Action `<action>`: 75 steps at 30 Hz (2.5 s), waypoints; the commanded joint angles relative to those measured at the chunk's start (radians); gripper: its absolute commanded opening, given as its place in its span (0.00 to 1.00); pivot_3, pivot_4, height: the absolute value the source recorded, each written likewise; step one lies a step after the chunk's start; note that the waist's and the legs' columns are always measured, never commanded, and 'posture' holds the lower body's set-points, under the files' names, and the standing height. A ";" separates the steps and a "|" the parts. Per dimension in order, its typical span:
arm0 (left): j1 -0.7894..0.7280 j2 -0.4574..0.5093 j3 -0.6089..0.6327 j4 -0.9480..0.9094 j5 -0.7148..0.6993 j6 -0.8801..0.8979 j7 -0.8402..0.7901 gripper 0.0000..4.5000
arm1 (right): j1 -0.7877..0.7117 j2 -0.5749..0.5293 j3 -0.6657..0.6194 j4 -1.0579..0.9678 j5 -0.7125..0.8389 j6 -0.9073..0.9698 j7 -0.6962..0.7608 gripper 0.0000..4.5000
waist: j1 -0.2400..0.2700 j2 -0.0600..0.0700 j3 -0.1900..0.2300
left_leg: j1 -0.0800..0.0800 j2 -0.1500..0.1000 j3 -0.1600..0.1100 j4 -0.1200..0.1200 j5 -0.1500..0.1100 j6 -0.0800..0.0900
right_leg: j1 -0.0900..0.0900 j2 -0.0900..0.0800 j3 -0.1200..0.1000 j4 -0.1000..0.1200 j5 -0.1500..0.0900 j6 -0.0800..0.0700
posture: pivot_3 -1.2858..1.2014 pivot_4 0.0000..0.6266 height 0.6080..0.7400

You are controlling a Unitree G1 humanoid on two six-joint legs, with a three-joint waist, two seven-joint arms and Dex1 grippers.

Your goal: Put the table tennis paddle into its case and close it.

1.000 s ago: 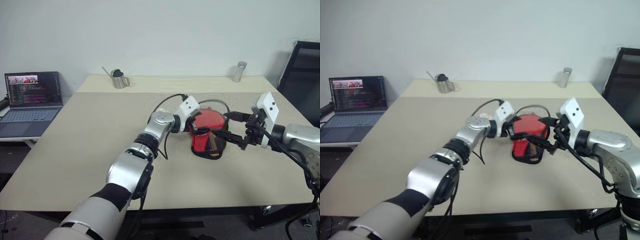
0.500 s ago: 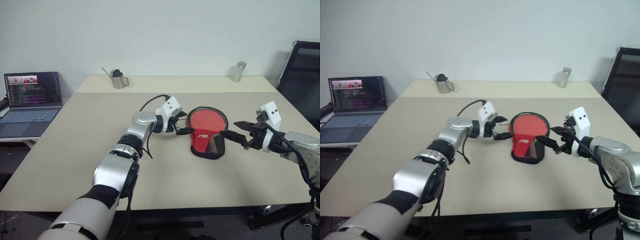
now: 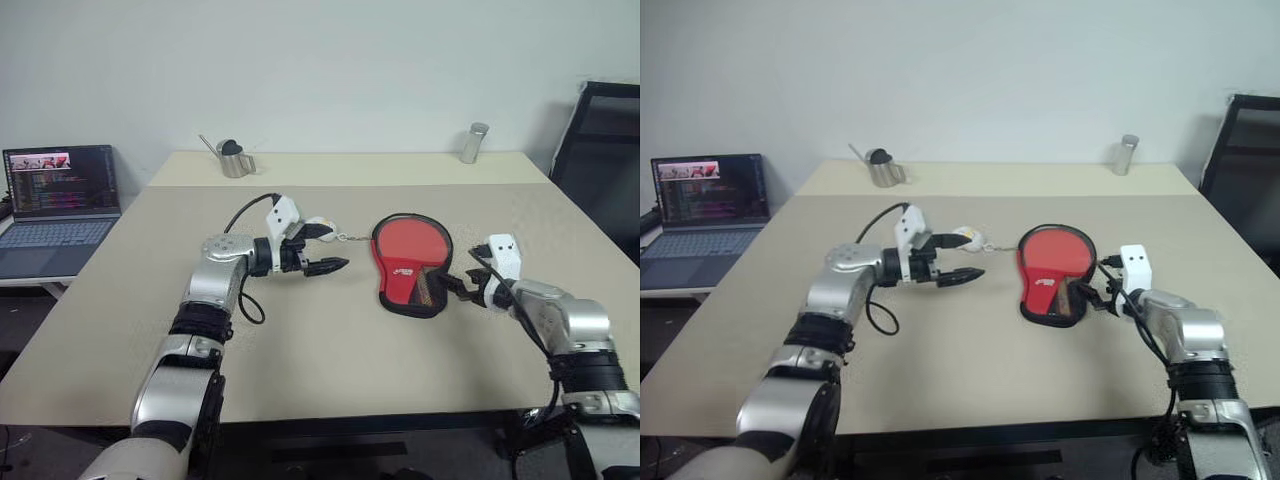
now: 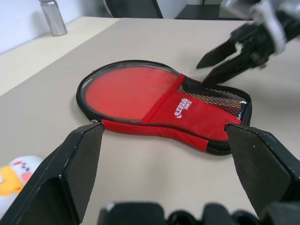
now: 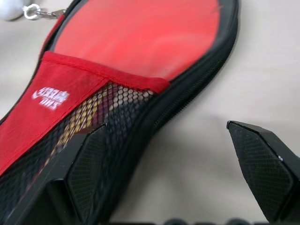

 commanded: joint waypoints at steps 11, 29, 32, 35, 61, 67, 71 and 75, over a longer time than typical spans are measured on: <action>-0.001 0.016 -0.027 -0.134 -0.050 0.047 0.025 1.00 | -0.121 0.039 0.023 0.232 -0.096 -0.073 0.055 0.91 | -0.001 0.000 0.000 | 0.001 0.000 0.001 0.000 0.000 0.000 | 0.000 0.000 0.001 0.000 0.000 0.000 | 0.52 0.24 1.00; 0.141 0.205 0.028 -0.288 -0.159 0.212 -0.064 1.00 | -0.131 0.136 0.064 0.213 -0.127 -0.067 0.095 0.00 | -0.032 0.001 -0.001 | 0.007 0.002 0.004 -0.001 0.000 0.000 | 0.000 0.002 0.010 0.005 0.000 0.000 | 0.52 0.24 1.00; 0.248 0.308 0.026 -0.408 -0.225 0.300 -0.156 1.00 | -0.128 0.166 0.085 0.169 -0.121 -0.051 0.112 0.00 | -0.038 0.001 -0.001 | 0.011 0.002 0.008 -0.002 0.000 0.000 | 0.000 0.002 0.016 0.008 0.000 -0.001 | 0.52 0.24 1.00; 0.342 0.379 0.005 -0.477 -0.232 0.313 -0.201 1.00 | -0.144 0.196 0.099 0.146 -0.114 -0.037 0.128 0.00 | -0.038 0.000 -0.001 | 0.012 0.002 0.009 -0.003 0.000 -0.001 | 0.000 0.002 0.018 0.009 -0.003 0.003 | 0.52 0.24 1.00; 0.531 0.445 0.035 -0.598 -0.311 0.270 -0.204 1.00 | 0.156 0.256 0.060 -0.656 0.013 0.558 0.030 0.00 | -0.019 0.000 -0.001 | 0.014 0.016 0.015 -0.003 -0.006 -0.009 | -0.003 0.014 0.023 0.008 -0.006 -0.003 | 0.52 0.24 1.00; 0.530 0.457 0.014 -0.603 -0.305 0.273 -0.233 1.00 | 0.238 0.368 -0.004 -0.850 0.057 0.763 -0.050 0.00 | -0.014 0.000 -0.001 | 0.014 0.018 0.015 -0.003 -0.007 -0.011 | -0.003 0.015 0.023 0.008 -0.007 -0.005 | 0.52 0.24 1.00; 0.530 0.466 0.015 -0.613 -0.311 0.280 -0.245 1.00 | 0.263 0.413 0.009 -0.899 0.074 0.809 -0.058 0.00 | -0.015 0.000 -0.001 | 0.014 0.018 0.014 -0.003 -0.008 -0.012 | -0.004 0.015 0.023 0.008 -0.008 -0.007 | 0.52 0.24 1.00; 0.530 0.471 0.013 -0.615 -0.312 0.282 -0.251 1.00 | 0.263 0.397 0.045 -0.891 0.088 0.789 -0.049 0.00 | -0.015 0.000 -0.001 | 0.014 0.018 0.014 -0.003 -0.008 -0.013 | -0.004 0.015 0.022 0.008 -0.009 -0.007 | 0.52 0.24 1.00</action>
